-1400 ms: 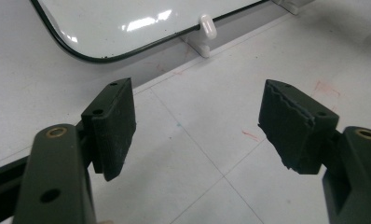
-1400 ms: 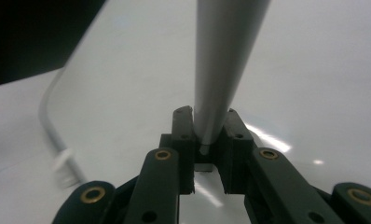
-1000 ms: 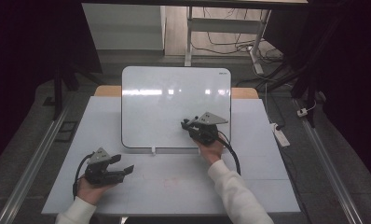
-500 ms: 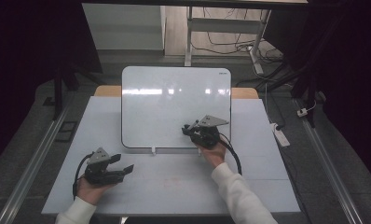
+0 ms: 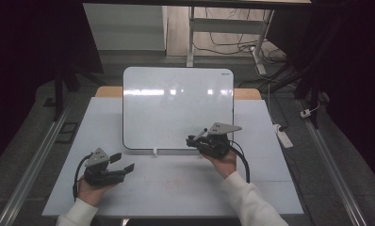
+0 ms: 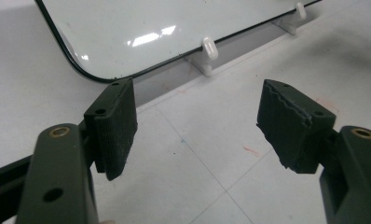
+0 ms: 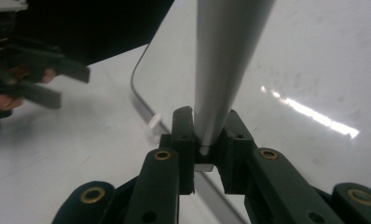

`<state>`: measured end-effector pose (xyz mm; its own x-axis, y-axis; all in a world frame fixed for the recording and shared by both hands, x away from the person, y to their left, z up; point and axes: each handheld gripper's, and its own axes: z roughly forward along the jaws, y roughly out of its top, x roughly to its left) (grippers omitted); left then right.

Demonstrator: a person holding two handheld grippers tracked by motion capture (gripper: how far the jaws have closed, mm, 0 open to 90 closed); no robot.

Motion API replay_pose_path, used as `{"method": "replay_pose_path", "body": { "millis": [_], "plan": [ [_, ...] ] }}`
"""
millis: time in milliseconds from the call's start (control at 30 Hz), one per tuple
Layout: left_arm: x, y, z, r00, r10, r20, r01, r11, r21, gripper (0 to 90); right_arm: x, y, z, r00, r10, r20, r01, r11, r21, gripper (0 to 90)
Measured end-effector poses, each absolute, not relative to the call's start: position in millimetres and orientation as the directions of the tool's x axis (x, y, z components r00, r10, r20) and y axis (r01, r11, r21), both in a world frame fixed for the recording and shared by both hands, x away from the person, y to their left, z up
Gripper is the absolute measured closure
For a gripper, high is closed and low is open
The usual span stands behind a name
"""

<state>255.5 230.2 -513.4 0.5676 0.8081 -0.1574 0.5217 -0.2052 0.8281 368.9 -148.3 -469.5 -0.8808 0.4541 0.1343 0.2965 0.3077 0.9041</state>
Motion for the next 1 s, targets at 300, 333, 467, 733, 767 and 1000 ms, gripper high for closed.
{"method": "replay_pose_path", "body": {
  "millis": [300, 333, 467, 733, 767, 1000],
  "plan": [
    [254, 230, -511, 0.565, 0.812, -0.145, 0.499, -0.196, 0.844, 30.2, 349, -146, -476, -0.908, 0.385, 0.167, 0.31, 0.349, 0.884, 78.1],
    [254, 230, -511, 0.564, 0.813, -0.145, 0.497, -0.193, 0.846, 30.2, 348, -146, -477, -0.909, 0.38, 0.171, 0.312, 0.349, 0.883, 78.1],
    [253, 231, -509, 0.56, 0.816, -0.143, 0.487, -0.186, 0.853, 30.3, 348, -143, -480, -0.913, 0.364, 0.187, 0.32, 0.349, 0.881, 78.0],
    [255, 212, -490, 0.601, 0.795, -0.081, 0.427, -0.234, 0.874, 29.4, 346, -135, -483, -0.916, 0.349, 0.197, 0.327, 0.368, 0.871, 78.0],
    [256, 201, -483, 0.626, 0.777, -0.073, 0.409, -0.248, 0.878, 29.2, 345, -133, -484, -0.919, 0.341, 0.2, 0.326, 0.368, 0.871, 78.0],
    [269, 158, -465, 0.698, 0.715, -0.038, 0.355, -0.299, 0.886, 29.2, 341, -127, -486, -0.921, 0.325, 0.214, 0.331, 0.366, 0.87, 78.0]
  ]
}}
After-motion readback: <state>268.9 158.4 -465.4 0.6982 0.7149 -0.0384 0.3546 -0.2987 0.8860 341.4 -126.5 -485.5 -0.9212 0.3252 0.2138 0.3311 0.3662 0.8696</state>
